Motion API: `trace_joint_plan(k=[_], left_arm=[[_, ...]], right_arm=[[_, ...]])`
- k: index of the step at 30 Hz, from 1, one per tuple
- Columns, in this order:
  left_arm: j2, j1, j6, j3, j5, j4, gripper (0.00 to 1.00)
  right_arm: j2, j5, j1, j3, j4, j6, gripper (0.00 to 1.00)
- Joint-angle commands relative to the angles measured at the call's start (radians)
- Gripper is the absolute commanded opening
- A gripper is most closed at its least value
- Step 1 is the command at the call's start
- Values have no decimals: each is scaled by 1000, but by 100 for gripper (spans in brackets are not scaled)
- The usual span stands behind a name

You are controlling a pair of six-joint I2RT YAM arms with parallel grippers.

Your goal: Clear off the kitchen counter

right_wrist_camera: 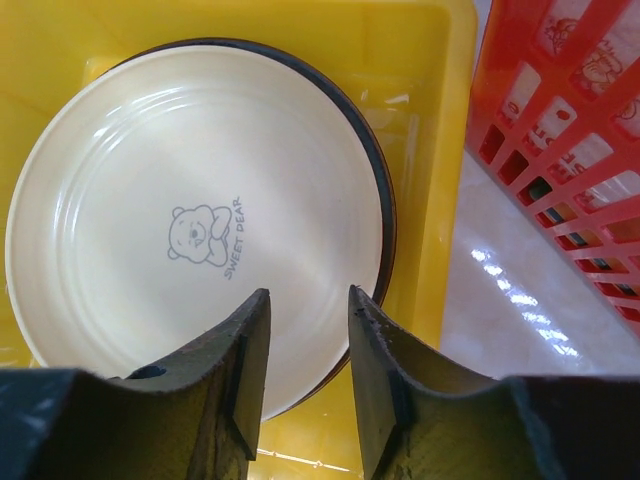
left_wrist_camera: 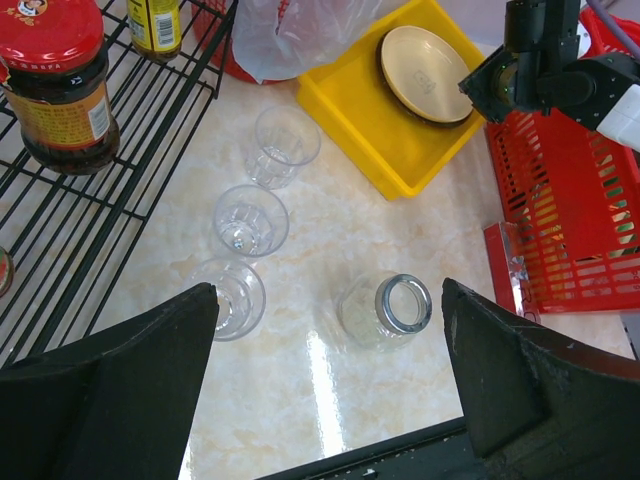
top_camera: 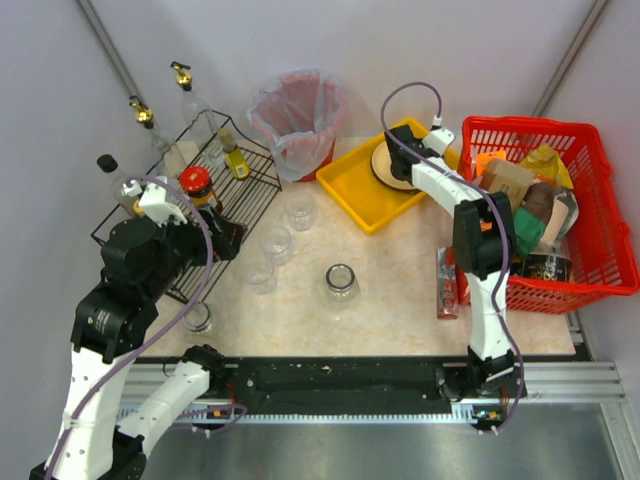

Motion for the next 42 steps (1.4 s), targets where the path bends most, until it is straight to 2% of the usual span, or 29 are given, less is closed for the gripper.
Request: trace_joint_plan(k=[1,5,10,13,16,19,30,38,42], left_arm=[[3,-4,6,7,-28,20,96],[6,-2,15,1,-19,32,98],[10,-2,38,-4,32,55,98],[21,-4,46,-8,46,55,98],[29,-4,54,-19,98,62,98],[40,-2,52,-31,149,62,98],[50,-4,54,-48,112,19,98],[43,-2,-9,-143,34,0,95],[21,-4,-30,-197,17,40,95]], right_arm=[[-41,2,-8,37,14,-33,39],[-101,-23,4,44,31,-146,51],[-187,-328,12,33,129,-360,60],[-250,-395,33,12,129,-435,68],[-337,-439,63,-56,135,-507,79],[-435,-560,81,-149,132,-564,99],[-776,-832,207,-583,167,-685,99],[-851,-849,403,-725,229,-731,99],[-871,-794,503,-760,264,-740,99]])
